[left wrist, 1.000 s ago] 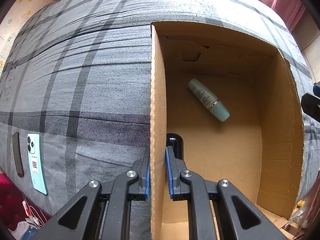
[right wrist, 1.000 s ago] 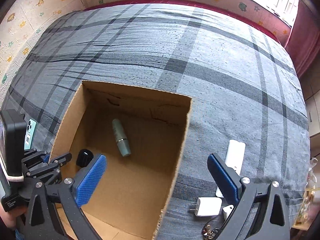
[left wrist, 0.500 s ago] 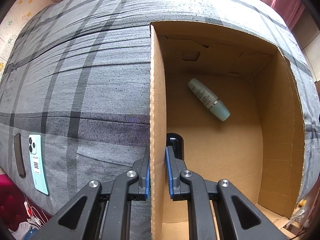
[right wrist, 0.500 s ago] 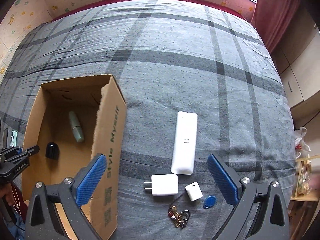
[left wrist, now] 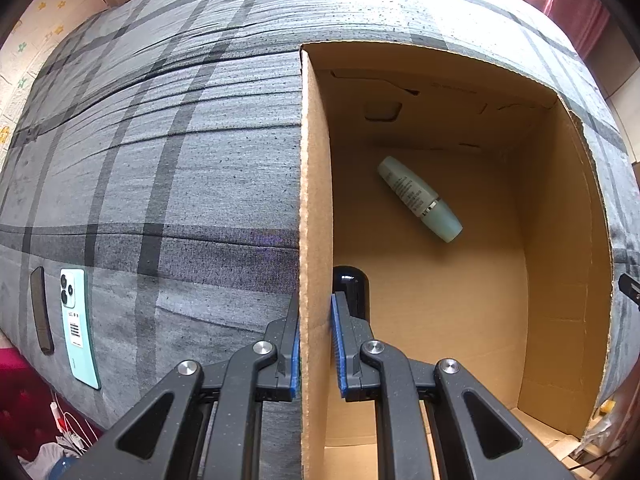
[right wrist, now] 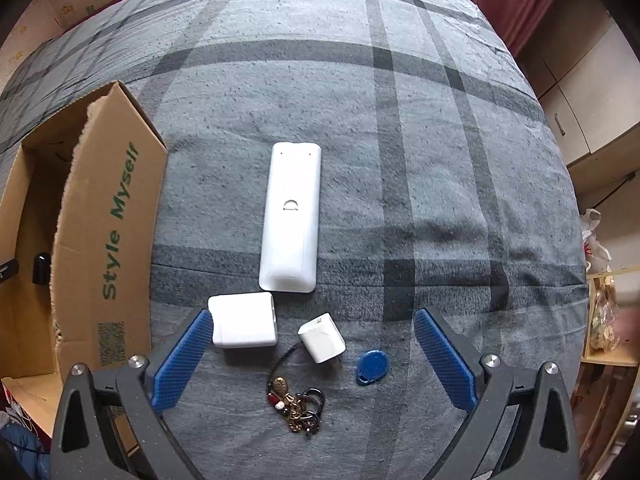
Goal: Organize rigid objects
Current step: 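Move the right tool back toward the white remote and chargers, then close the right gripper on the small white cube charger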
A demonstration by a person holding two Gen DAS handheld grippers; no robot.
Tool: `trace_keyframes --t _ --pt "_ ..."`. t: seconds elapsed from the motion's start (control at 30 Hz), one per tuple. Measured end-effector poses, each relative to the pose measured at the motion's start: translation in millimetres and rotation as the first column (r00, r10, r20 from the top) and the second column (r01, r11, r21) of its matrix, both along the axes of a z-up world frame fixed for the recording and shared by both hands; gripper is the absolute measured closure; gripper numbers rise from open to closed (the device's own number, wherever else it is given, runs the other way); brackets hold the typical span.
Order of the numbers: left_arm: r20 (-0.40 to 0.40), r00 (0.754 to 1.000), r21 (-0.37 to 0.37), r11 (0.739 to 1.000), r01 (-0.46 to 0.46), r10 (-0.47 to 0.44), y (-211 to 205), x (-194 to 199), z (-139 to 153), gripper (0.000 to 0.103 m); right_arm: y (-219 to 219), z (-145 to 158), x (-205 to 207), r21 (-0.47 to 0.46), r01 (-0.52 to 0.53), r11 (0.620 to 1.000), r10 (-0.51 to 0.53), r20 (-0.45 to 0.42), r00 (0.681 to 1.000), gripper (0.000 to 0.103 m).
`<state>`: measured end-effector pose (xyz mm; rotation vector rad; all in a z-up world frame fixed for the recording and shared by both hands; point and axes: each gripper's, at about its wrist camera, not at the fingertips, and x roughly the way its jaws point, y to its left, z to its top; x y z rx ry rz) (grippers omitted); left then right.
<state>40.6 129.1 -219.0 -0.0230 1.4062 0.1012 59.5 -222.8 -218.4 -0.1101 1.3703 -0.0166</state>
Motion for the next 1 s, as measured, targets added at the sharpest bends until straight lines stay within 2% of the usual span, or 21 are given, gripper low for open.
trace_keyframes --t 0.6,0.67,0.8,0.9,1.0 --pt "0.001 1.000 0.010 1.000 -0.005 0.005 -1.4 -0.9 0.7 0.089 -36.3 -57.8 -14.1 -0.011 0.063 0.998 -0.064 -0.089 0.994 0.004" --pt "0.001 1.000 0.011 1.000 -0.004 0.004 -1.9 -1.1 0.9 0.089 -36.2 -60.7 -14.1 -0.012 0.066 0.998 -0.066 -0.094 0.993 0.012" --pt "0.002 1.000 0.009 1.000 -0.007 0.007 -1.7 -1.1 1.1 0.089 -34.1 -66.9 -13.9 0.011 0.064 0.998 -0.062 -0.109 0.992 0.022" --pt "0.002 1.000 0.009 1.000 -0.006 0.006 -1.4 -1.0 1.3 0.089 -30.5 -71.0 -12.2 0.045 0.070 0.997 -0.064 -0.124 0.990 0.035" --pt "0.003 1.000 0.009 1.000 -0.004 0.004 -1.3 -1.3 1.2 0.089 -29.3 -73.6 -11.8 0.078 0.072 0.994 -0.061 -0.136 0.989 0.062"
